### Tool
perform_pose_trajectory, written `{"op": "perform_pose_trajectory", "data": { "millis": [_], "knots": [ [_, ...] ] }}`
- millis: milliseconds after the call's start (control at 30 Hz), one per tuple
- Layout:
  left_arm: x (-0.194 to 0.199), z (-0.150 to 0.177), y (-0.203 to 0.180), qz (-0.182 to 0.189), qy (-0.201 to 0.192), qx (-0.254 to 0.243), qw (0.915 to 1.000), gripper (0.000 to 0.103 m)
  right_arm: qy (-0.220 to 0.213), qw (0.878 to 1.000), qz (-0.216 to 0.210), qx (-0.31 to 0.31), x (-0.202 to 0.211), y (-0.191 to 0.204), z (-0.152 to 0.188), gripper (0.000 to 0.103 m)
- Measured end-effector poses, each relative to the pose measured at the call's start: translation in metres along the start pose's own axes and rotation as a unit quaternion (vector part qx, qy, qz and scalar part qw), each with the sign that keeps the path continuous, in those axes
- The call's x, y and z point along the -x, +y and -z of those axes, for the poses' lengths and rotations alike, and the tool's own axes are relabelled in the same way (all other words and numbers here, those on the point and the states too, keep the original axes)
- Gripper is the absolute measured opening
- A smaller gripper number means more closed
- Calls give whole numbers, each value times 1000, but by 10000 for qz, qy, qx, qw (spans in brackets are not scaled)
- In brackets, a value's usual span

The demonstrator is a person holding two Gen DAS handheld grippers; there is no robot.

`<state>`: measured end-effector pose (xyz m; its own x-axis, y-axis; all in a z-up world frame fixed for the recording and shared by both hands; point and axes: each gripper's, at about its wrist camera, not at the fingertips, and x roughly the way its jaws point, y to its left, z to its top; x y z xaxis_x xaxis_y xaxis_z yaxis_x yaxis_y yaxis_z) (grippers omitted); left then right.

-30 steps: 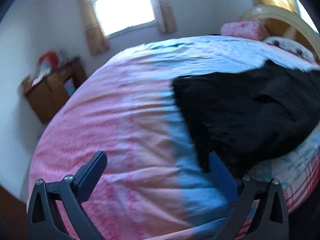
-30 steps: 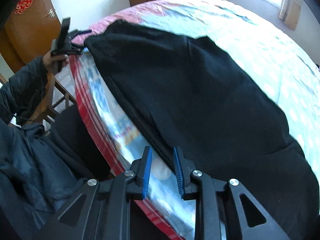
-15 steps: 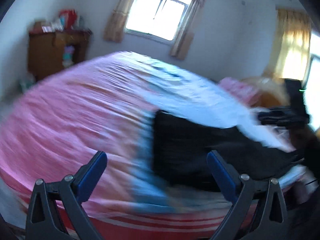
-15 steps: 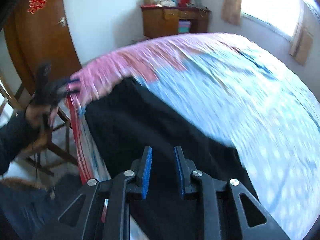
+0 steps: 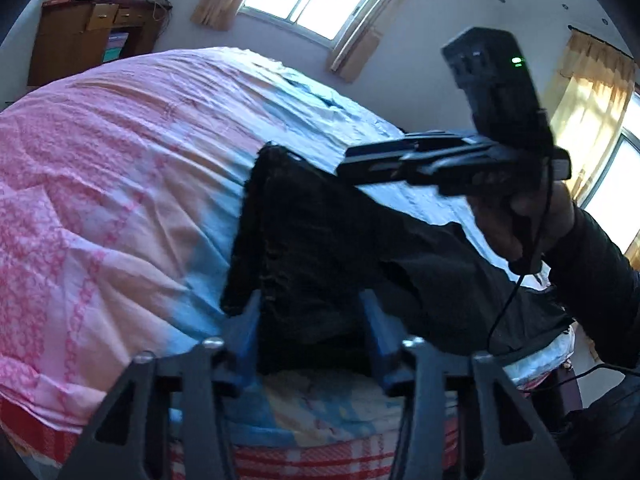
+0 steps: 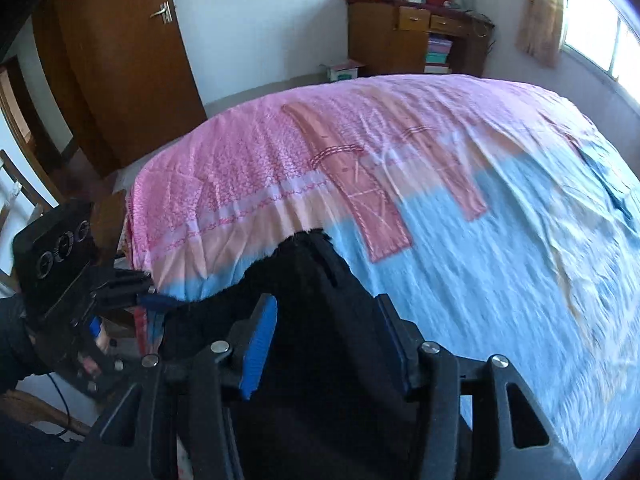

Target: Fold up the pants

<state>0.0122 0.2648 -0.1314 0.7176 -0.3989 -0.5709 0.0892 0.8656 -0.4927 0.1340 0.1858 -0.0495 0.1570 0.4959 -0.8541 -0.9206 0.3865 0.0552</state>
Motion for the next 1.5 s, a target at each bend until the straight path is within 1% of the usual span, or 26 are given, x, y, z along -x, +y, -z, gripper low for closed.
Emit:
{"op": "perform_pose_trajectory", "data": {
  "millis": [33, 67, 100, 133, 200, 233, 267, 367, 433, 500, 533, 600, 667, 733, 800, 833, 867, 933, 967, 1067, 1133, 1200, 1333, 1367, 1467, 1500],
  "knots": [
    [-1, -1, 1, 33, -11, -5, 10000, 39, 93, 9999, 70, 67, -11, -1, -2, 52],
    [0, -2, 1, 14, -45, -38, 10000, 25, 169, 9996, 191, 135, -20, -2, -2, 52],
    [2, -4, 2, -65, -54, -85, 9999, 21, 272, 9994, 160, 170, -29, -4, -2, 51],
    [3, -6, 4, -93, -55, -99, 9999, 12, 335, 9993, 62, 166, -32, -6, -2, 38],
    [5, -11, 6, -86, -102, -96, 9999, 12, 306, 9993, 109, 191, -34, -6, -3, 30],
    [5, -14, 8, -72, -106, -87, 9999, 12, 272, 9995, 37, 186, -33, -6, -5, 18],
    [4, -16, 8, -70, -102, -103, 9999, 12, 237, 9995, 41, 197, -32, -5, -7, 12],
    [-2, -26, 6, -183, -115, -279, 9994, 12, 146, 9995, 281, 74, -33, -8, -12, 9],
    [-10, -30, 5, -272, -87, -350, 9990, 13, 178, 9996, 123, -203, -42, -21, -12, 9],
    [-18, -33, 9, -380, 40, -226, 9990, 16, 210, 9988, -81, -438, -49, -31, -9, 10],
    [-17, -33, 9, -412, 35, -214, 9989, 20, 187, 9985, -177, -492, -49, -33, -8, 15],
    [-12, -33, 6, -713, -43, -369, 9968, 25, 184, 9983, -237, -494, -44, -31, -10, 21],
    [-3, -34, 5, -910, -88, -442, 9948, 26, 133, 9974, -436, -558, -25, -33, -8, 41],
    [9, -33, 6, -1151, -143, -427, 9923, 30, -91, 9973, -450, -578, 9, -44, 3, 43],
    [20, -32, -4, -1349, -268, -615, 9886, 36, -190, 9958, -412, -794, 35, -63, 18, 43],
    [25, -32, -10, -1394, -346, -700, 9872, 43, -227, 9928, -444, -1093, 55, -83, 34, 43],
    [29, -31, -16, -1390, -417, -765, 9865, 51, -249, 9893, -497, -1350, 70, -100, 48, 43],
    [29, -32, -38, -1229, -534, -971, 9862, 62, -304, 9798, -480, -1915, 99, -136, 84, 43],
    [26, -32, -47, -1150, -544, -1028, 9865, 64, -321, 9757, -401, -2132, 110, -149, 99, 43],
    [3, -32, -72, -736, -406, -1119, 9902, 70, -279, 9580, -312, -2837, 126, -179, 151, 43],
    [-11, -24, -89, -639, -257, -1202, 9904, 71, -235, 9456, -432, -3216, 127, -190, 181, 43],
    [-30, -21, -107, -520, -52, -1320, 9899, 71, -294, 9359, -498, -3475, 126, -197, 199, 43],
    [-61, -11, -126, -644, 298, -1472, 9866, 71, -512, 9148, -952, -3893, 117, -210, 214, 43],
    [-66, -8, -126, -684, 348, -1471, 9861, 71, -518, 9118, -989, -3951, 113, -212, 214, 43],
    [-70, 0, -121, -938, 441, -1545, 9825, 71, -364, 9163, -987, -3865, 95, -215, 210, 43],
    [-70, 2, -119, -992, 441, -1597, 9812, 72, -321, 9152, -1080, -3869, 88, -216, 209, 43]
  ]
}}
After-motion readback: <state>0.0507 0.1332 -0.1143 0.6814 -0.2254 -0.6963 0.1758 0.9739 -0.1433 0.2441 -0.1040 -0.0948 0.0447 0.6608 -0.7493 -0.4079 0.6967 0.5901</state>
